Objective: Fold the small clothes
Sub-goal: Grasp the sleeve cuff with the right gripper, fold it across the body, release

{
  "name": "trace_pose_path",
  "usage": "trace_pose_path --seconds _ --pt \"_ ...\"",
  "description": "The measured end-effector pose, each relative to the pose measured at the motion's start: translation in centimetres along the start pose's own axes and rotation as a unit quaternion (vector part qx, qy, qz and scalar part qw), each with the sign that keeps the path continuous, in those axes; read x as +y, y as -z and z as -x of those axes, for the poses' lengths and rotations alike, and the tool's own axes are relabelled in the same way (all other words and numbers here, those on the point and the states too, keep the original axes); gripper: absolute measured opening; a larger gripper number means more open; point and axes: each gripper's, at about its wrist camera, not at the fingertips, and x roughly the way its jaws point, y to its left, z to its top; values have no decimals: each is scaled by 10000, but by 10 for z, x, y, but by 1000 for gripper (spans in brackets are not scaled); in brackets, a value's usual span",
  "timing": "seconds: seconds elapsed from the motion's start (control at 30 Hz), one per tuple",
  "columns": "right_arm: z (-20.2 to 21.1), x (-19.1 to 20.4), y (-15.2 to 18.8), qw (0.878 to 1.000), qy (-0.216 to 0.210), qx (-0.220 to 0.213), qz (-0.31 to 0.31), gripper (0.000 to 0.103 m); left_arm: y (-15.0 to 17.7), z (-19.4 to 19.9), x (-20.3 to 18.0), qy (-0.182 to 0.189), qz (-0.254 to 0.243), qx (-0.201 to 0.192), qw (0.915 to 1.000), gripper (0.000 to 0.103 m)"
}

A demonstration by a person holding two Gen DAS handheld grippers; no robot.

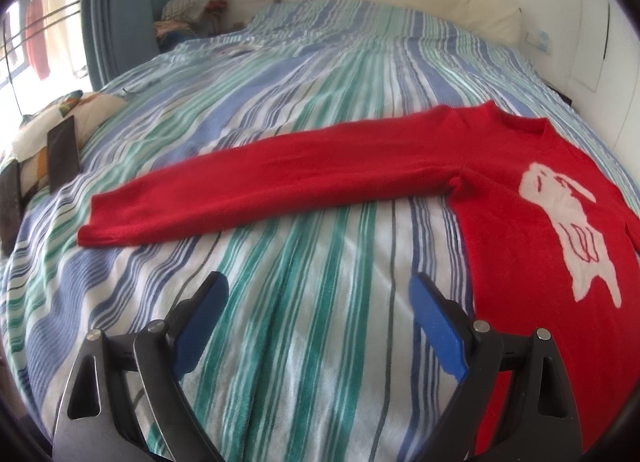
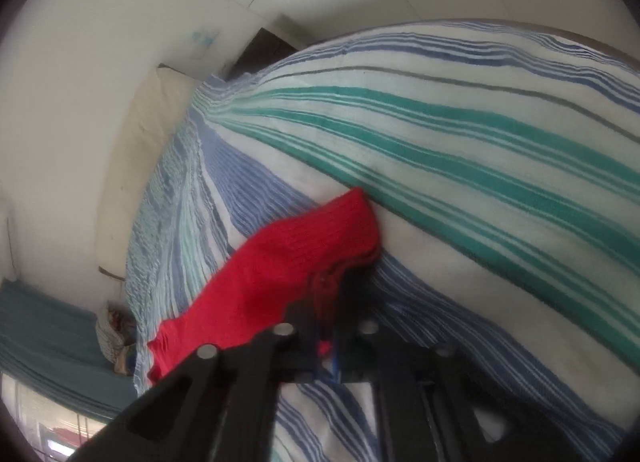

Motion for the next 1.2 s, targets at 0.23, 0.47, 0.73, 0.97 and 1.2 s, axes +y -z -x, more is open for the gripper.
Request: trace_pose_path --seconds 0.23,0.47,0.73,0.97,1.2 --pt "44 160 9 9847 -658 -632 1487 4 -5 9 -4 148 -51 -117 9998 93" --pt "32 378 132 9172 -1759 233 3566 4 -5 10 -2 233 9 -72 9997 93" --pt "-69 408 272 8699 -2053 2143 3939 68 -5 6 5 243 109 98 9996 93" --pt "-82 349 218 8944 -1617 2285 3489 69 -10 3 6 524 302 277 9978 93" --pt "-124 220 177 9398 -286 2513 2298 50 1 0 -9 116 -249 255 9993 94"
